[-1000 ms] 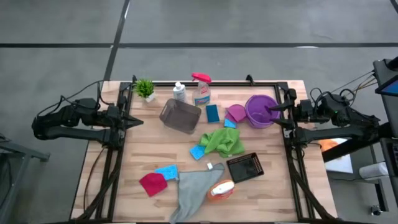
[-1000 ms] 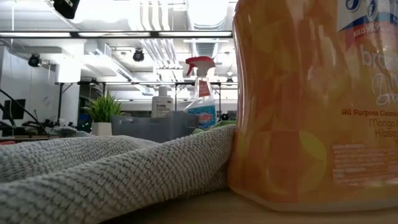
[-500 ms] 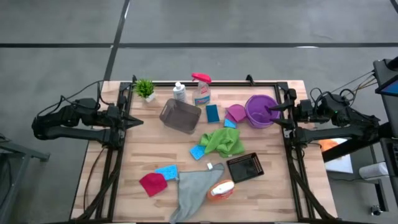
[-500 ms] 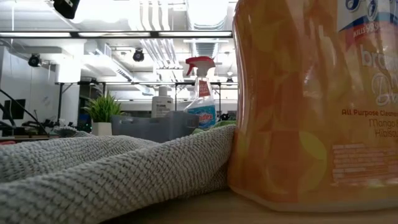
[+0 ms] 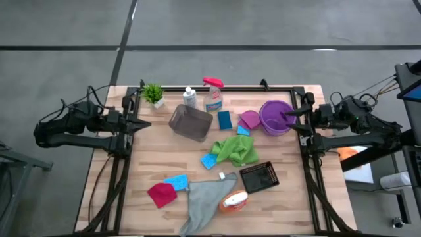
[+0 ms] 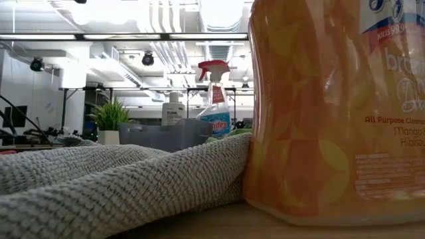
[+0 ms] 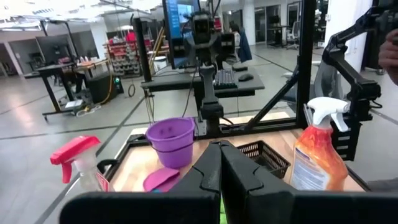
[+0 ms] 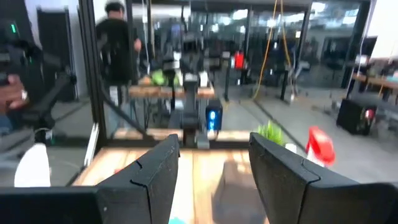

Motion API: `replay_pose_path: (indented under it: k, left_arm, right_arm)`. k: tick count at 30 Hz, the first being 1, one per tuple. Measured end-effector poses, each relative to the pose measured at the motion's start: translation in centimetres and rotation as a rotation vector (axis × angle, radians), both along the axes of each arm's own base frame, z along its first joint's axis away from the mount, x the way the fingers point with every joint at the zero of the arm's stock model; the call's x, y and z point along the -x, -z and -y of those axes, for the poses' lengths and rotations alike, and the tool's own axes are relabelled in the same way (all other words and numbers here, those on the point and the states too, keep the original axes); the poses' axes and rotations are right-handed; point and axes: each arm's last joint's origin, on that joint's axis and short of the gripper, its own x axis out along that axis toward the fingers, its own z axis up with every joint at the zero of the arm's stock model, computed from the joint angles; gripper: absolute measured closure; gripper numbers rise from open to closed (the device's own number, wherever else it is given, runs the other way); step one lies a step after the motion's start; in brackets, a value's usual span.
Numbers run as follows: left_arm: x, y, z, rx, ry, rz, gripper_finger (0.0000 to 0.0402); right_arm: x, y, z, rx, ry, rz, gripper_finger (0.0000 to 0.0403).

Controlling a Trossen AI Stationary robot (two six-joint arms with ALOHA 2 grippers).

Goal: Pick & Place Kitchen Items
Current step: Put the red spray bottle into the black bin

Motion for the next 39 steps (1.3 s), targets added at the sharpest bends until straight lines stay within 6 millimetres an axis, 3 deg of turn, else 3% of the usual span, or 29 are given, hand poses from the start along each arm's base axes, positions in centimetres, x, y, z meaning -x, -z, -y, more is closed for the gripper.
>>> replay_pose_path:
  k: [4,13,24,27,31,36,39]
  left_arm:
    - [-0.1,0.0,0.0,0.002,0.000,-0.005,0.0401]
    - [-0.6,0.2,-0.2,-0.003,-0.082,-0.026,0.0401]
    - [-2.2,0.8,-0.5,0.008,-0.158,-0.108,0.0393]
    - [-3.1,1.2,-0.6,0.037,-0.203,-0.149,0.0357]
    - [-4.5,1.9,-0.7,0.040,-0.247,-0.212,0.0270]
    - [-5.7,2.3,-1.0,-0.005,-0.373,-0.247,0.0149]
    - [-6.4,2.3,-1.1,-0.006,-0.393,-0.233,0.0100]
  right_arm:
    - [-0.3,-0.4,0.0,0.000,0.001,0.038,0.0210]
    - [-2.3,0.3,0.1,-0.031,0.038,-0.054,0.0210]
    - [-7.8,2.9,0.2,-0.002,0.077,-0.292,0.0210]
    - [-9.7,4.2,0.4,0.014,0.144,-0.379,0.0210]
    - [-12.5,5.5,0.9,0.048,0.176,-0.444,0.0194]
    - [-15.6,5.8,1.2,0.086,0.180,-0.501,0.0130]
    - [-17.2,5.0,1.4,0.128,0.176,-0.522,0.0085]
